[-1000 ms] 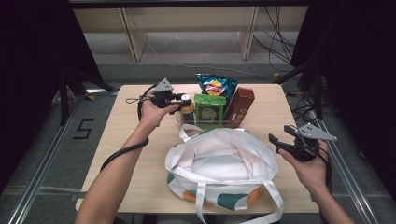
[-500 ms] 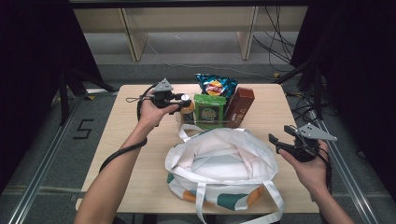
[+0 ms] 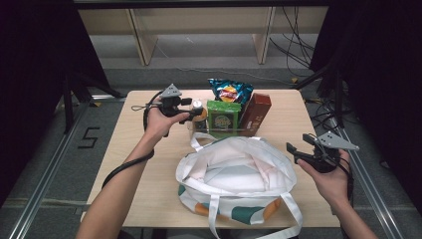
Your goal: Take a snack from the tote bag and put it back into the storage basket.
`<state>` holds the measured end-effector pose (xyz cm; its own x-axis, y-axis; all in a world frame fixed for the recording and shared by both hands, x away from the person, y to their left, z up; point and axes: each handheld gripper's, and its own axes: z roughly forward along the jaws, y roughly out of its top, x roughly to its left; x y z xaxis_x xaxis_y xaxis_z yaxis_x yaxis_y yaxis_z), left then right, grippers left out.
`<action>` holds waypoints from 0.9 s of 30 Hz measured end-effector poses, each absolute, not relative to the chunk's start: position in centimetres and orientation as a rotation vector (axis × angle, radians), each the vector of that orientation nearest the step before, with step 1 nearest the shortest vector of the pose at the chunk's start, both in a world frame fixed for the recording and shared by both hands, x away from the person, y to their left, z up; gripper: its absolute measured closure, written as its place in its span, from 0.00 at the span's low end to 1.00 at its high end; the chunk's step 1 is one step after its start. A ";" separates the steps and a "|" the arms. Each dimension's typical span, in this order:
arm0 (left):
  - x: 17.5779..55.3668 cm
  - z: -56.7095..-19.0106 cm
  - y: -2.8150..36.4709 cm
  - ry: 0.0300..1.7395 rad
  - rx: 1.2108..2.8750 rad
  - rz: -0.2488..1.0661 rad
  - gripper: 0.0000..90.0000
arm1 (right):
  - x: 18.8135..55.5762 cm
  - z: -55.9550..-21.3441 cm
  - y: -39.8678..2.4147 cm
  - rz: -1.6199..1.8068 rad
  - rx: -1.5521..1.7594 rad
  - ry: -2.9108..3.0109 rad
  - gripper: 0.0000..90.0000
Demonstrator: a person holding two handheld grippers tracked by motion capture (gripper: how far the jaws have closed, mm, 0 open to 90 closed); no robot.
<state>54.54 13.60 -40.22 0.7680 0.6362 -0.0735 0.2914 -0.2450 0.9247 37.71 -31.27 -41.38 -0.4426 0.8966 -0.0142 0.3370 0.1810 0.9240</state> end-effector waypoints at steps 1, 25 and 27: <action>54.3 -40.1 13.7 0.715 1.837 0.385 0.32 | 37.7 -41.3 -31.3 1.243 1.152 1.894 0.35; 47.9 -37.9 16.3 0.727 1.812 0.466 0.29 | 37.6 -41.3 -31.2 1.233 1.154 1.904 0.35; 47.3 -37.8 16.3 0.716 1.821 0.470 0.29 | 37.6 -41.3 -31.2 1.234 1.160 1.904 0.35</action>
<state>47.33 16.28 -37.78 0.7412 0.6710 -0.0202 0.2485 -0.2463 0.9368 37.62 -31.18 -41.27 -0.4498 0.8930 -0.0149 0.3512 0.1921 0.9164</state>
